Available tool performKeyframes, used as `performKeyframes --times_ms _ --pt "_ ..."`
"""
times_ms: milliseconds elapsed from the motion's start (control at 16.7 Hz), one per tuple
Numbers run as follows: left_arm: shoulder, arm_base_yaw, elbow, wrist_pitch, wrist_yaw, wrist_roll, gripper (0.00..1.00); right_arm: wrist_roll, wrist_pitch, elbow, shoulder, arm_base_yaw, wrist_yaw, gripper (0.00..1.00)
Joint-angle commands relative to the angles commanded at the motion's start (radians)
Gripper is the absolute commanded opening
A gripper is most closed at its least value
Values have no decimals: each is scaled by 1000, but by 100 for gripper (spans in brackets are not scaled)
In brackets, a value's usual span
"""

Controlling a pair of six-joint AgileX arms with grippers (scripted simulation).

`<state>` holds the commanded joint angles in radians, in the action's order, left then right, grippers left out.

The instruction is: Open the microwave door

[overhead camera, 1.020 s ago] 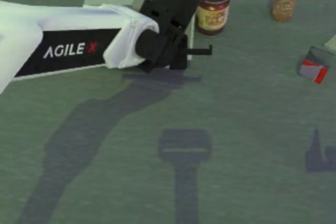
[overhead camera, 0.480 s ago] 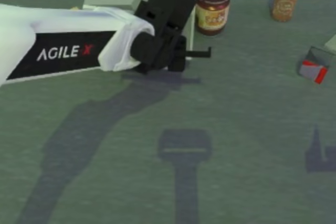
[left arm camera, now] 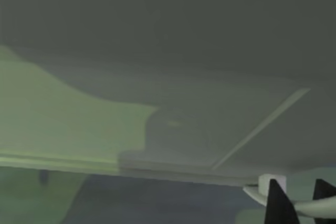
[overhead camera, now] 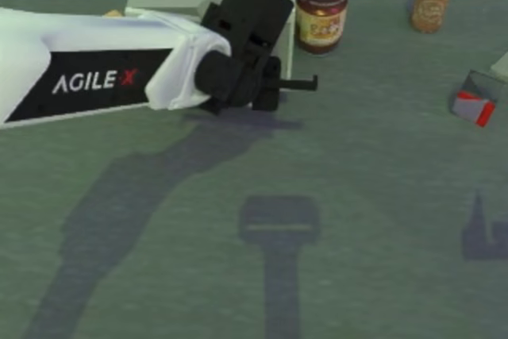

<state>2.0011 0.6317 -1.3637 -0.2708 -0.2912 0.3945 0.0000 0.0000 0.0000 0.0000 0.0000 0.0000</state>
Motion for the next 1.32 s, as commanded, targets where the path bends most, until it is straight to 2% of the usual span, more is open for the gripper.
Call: performKeyframes --times_ms 1080,1320 --pt "0 0 0 0 0 0 0 0 0 0 0 0 0 100" --pt "-10 2 14 10 15 -12 0 0 0 0 0 0 0 100"
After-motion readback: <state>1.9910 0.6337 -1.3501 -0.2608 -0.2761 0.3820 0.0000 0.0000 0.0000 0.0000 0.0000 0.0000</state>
